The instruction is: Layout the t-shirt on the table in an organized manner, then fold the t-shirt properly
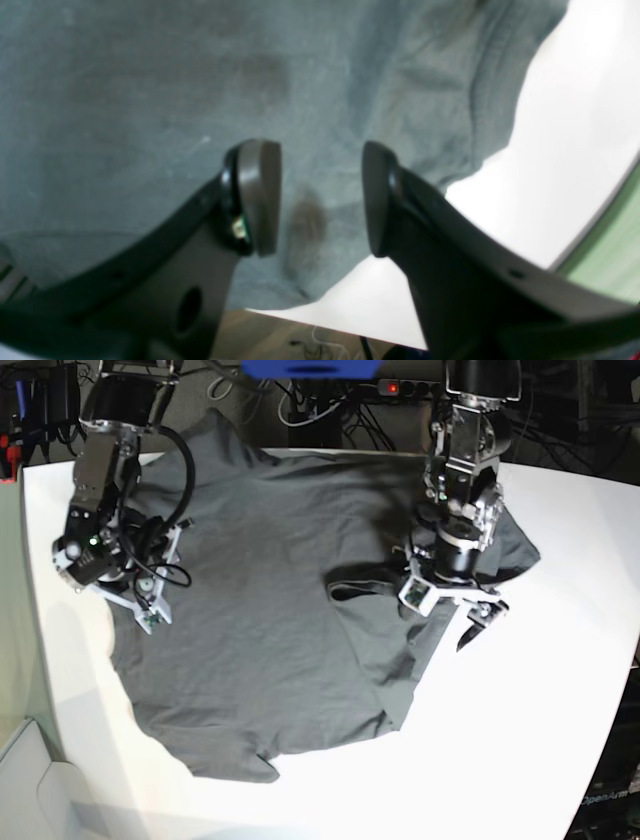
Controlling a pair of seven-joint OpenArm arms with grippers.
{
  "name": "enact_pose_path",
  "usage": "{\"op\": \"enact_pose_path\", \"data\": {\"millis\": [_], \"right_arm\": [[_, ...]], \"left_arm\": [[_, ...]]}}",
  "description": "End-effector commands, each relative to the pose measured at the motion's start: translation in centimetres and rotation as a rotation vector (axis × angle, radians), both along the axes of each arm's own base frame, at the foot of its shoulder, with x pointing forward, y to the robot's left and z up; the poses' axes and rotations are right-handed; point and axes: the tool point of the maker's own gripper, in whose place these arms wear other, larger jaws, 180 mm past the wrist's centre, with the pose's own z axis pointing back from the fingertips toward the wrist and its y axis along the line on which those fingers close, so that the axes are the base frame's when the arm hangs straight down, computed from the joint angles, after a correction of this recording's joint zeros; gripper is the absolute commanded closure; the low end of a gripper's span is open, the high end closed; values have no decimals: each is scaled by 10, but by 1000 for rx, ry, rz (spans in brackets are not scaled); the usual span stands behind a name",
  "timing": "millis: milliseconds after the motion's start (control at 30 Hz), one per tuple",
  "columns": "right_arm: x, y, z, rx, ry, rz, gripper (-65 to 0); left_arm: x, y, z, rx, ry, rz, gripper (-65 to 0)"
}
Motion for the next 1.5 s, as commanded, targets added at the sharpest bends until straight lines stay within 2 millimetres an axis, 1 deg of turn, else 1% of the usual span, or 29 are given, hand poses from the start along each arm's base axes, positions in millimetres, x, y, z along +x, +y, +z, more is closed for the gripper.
{"op": "enact_pose_path", "data": {"millis": [0,100,167,200,500,700,800,867,900,967,1000,1100,1200,1267,1400,1467], "right_arm": [[9,-1,10,0,-39,1,-273],[9,-1,10,0,-39,1,-273],[9,-1,10,0,-39,1,-273],[8,-1,9,0,-37,1,-273],[7,4,8,13,-34,2,-273],[7,5,7,14,-33,2,-273],[7,5,7,14,-33,2,-273],[7,5,7,14,-33,2,-273],[7,5,7,14,-33,2,-273],[7,5,7,14,-33,2,-273],[7,5,7,14,-31,2,-273],[7,5,7,14,-31,2,-273],[7,5,7,14,-31,2,-273],[7,5,7,14,-31,2,-273],[7,5,7,13,-31,3,-273],[7,5,7,13,-33,3,-273]], "left_arm": [[5,-2,8,-36,-34,4,-568],[-3,-2,-17,-111,33,30,-568],[-7,-1,-28,-177,65,58,-568],[-8,-1,-30,-224,73,75,-568],[-5,4,-21,-649,56,221,-568],[-2,7,-20,-838,56,285,-567],[-1,5,-18,-875,54,288,-567],[5,4,-13,-884,42,282,-567],[5,1,-13,-886,45,277,-567],[5,-12,-11,-893,56,248,-567],[5,-15,-10,-894,55,239,-567],[6,-23,-13,-894,71,227,-567],[7,-23,-24,-891,97,241,-566],[6,-24,-26,-892,103,244,-566],[3,-24,-27,-892,104,245,-566],[6,-23,-19,-894,84,236,-566]]}}
